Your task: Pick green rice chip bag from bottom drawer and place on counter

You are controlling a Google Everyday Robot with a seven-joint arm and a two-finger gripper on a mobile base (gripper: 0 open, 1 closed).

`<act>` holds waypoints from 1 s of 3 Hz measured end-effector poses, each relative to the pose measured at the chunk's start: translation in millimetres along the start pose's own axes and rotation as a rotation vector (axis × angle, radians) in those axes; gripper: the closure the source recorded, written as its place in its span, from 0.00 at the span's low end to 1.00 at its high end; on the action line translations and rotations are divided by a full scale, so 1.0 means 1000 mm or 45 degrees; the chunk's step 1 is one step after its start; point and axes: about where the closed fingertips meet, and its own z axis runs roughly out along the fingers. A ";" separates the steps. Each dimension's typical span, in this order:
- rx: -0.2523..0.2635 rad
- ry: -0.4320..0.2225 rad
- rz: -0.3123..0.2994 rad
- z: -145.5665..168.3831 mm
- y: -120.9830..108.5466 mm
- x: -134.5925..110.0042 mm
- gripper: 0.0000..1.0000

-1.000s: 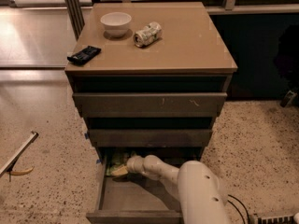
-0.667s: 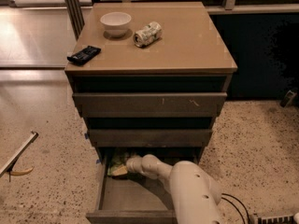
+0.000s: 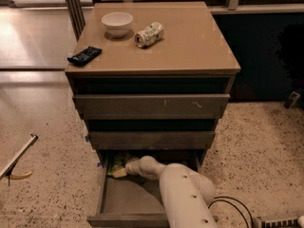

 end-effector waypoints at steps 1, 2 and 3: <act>0.017 0.010 -0.006 -0.004 -0.001 0.001 0.65; 0.067 -0.016 -0.025 -0.022 -0.005 -0.001 0.88; 0.132 -0.052 -0.053 -0.058 -0.006 -0.004 1.00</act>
Offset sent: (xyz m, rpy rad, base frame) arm -0.0204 -0.0418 0.0287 -0.0316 -0.0902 -0.0722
